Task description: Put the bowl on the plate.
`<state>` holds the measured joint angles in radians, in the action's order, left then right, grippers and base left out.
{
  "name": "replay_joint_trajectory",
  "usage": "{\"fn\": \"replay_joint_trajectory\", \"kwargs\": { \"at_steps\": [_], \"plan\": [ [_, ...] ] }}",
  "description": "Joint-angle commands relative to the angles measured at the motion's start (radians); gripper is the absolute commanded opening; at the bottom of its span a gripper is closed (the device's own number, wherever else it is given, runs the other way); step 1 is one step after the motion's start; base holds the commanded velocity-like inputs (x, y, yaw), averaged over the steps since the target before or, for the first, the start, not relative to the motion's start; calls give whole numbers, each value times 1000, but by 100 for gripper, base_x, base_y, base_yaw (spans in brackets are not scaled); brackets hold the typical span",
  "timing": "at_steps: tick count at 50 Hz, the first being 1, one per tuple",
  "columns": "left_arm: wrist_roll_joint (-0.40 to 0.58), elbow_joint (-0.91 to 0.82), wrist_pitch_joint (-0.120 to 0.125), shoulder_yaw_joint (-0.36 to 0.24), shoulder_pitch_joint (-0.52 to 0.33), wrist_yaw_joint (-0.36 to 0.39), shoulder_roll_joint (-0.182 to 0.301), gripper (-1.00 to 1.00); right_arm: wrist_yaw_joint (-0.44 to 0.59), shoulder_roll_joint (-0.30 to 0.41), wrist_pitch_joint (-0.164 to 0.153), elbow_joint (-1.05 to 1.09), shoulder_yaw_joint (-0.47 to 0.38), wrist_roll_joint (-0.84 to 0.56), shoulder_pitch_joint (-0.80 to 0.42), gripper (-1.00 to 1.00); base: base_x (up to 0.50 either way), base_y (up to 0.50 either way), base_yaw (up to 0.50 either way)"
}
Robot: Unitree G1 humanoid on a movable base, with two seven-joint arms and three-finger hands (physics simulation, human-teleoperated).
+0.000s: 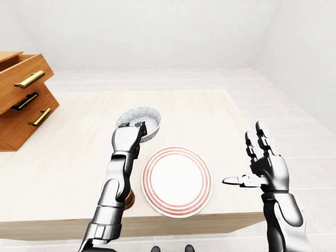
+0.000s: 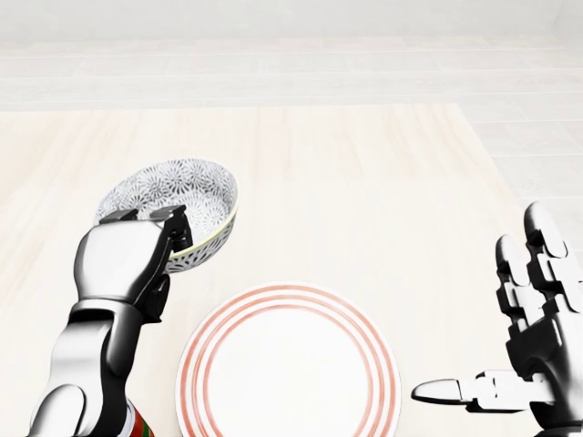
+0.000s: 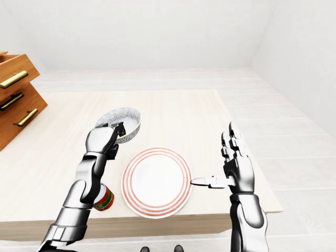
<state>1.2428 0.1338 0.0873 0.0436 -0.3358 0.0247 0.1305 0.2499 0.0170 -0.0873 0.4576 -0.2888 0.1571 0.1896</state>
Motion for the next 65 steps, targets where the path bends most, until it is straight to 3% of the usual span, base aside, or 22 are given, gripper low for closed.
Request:
{"fn": "replay_joint_trajectory", "kwargs": {
  "at_steps": [1,19,34,50,57,65],
  "plan": [
    [41,-80,0,27,46,0,-41,-100,8,-2,0,7,-6,6,7,100,0,0,0],
    [110,-254,0,92,197,26,-87,-100,12,-7,0,0,-3,-3,10,100,0,0,0],
    [155,-368,-42,152,326,23,-106,-100,14,-4,0,-12,-8,0,8,100,0,0,0],
    [186,-448,-68,216,420,9,-112,-100,14,-5,0,13,-13,0,12,100,0,0,0],
    [201,-461,-74,269,465,-13,-117,-100,16,-5,0,10,-18,2,8,100,0,0,0],
    [205,-471,-66,314,487,-21,-116,-100,17,-8,0,-11,-9,-5,8,100,0,0,0]
  ]
}}
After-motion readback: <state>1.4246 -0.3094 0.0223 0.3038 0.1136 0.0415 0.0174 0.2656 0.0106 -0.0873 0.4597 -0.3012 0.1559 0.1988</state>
